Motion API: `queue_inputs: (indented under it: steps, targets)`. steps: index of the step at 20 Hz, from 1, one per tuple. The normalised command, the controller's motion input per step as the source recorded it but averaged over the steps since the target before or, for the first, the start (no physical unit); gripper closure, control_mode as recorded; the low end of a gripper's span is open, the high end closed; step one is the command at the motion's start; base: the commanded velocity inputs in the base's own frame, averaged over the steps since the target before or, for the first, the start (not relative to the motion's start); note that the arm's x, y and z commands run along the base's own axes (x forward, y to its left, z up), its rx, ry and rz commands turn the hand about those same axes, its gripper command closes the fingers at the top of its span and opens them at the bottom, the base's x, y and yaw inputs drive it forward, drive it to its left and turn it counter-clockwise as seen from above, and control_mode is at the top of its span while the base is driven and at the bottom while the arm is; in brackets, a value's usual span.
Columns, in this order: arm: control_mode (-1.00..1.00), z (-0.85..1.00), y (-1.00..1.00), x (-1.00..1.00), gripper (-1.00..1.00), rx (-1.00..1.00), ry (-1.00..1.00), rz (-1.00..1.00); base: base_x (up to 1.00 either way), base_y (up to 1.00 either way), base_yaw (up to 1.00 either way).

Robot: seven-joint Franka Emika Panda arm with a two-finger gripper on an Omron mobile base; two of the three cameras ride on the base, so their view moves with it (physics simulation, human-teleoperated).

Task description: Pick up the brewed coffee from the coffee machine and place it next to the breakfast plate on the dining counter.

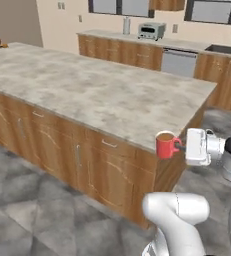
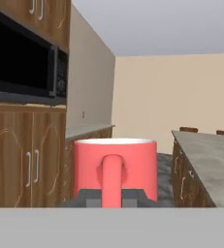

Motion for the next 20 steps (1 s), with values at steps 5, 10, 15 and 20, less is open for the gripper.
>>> queue_inputs:
  steps: [5, 10, 15, 20]
  targets:
    - [1.00, 0.00, 0.00, 0.00, 1.00, 0.00, 0.00, 0.00, 0.55, 1.00, 0.23]
    - [1.00, 0.00, 0.00, 0.00, 1.00, 0.00, 0.00, 0.00, 0.70, 1.00, 0.18]
    - [1.00, 0.00, 0.00, 0.00, 1.00, 0.00, 0.00, 0.00, 0.72, 1.00, 0.26]
    - [1.00, 0.00, 0.00, 0.00, 1.00, 0.00, 0.00, 0.00, 0.72, 1.00, 0.32]
